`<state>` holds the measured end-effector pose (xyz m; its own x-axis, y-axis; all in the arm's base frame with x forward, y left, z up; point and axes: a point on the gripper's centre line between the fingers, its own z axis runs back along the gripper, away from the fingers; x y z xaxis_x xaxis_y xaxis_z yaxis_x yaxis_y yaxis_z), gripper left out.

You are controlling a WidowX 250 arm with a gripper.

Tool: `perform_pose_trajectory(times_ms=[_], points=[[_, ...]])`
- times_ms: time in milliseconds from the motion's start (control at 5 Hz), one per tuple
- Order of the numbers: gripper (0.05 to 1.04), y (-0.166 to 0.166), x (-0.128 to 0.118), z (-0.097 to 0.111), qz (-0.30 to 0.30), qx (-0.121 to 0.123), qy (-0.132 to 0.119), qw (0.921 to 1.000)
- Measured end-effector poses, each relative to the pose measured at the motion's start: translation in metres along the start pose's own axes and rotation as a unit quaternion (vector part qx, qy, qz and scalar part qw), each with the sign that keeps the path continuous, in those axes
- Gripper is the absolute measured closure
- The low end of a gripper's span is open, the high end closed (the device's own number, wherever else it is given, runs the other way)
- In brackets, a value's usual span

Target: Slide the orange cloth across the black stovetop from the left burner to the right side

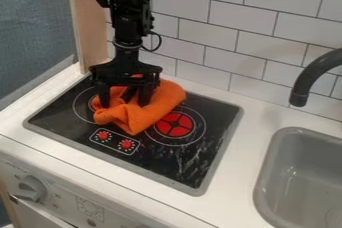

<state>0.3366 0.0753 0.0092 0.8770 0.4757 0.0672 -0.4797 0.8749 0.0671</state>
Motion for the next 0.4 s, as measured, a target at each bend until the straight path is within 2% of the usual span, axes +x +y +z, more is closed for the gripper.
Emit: perform_pose_trajectory(times_ms=[200,400], points=[[0.085,-0.0006,-0.0016,-0.0004,-0.117,0.013,0.022,0.9928],[0.085,-0.0014,-0.0045,-0.0002,-0.222,0.011,0.042,0.9741]])
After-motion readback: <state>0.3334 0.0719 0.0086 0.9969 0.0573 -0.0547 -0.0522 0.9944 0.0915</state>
